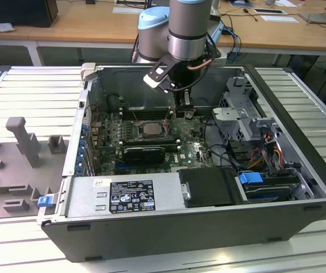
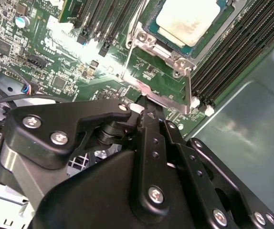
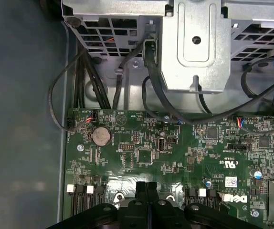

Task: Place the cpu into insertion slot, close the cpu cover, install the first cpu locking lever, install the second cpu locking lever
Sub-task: 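Close the cpu cover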

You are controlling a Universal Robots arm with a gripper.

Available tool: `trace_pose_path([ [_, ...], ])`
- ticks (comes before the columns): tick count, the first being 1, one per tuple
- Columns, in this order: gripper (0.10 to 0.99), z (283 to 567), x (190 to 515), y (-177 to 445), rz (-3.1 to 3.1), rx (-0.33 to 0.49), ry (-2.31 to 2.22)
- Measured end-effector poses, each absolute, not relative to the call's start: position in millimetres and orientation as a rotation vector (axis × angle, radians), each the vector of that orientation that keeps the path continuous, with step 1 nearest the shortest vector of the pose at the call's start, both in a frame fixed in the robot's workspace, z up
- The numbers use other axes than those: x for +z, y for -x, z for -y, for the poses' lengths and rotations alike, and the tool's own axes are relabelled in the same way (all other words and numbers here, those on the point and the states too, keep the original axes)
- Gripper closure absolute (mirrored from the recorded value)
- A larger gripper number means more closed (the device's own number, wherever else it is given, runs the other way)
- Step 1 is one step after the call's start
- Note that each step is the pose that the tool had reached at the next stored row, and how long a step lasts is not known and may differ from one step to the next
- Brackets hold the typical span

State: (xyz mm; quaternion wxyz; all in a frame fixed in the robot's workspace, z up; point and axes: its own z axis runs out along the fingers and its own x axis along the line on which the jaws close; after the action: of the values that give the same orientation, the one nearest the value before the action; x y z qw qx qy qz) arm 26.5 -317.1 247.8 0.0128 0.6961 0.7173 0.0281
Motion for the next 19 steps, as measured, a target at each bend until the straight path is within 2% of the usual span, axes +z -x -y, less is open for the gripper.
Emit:
trace_pose_path([
  [19,0.98,317.1,247.7,-5.4,-2.235,0.087,-2.169],
])
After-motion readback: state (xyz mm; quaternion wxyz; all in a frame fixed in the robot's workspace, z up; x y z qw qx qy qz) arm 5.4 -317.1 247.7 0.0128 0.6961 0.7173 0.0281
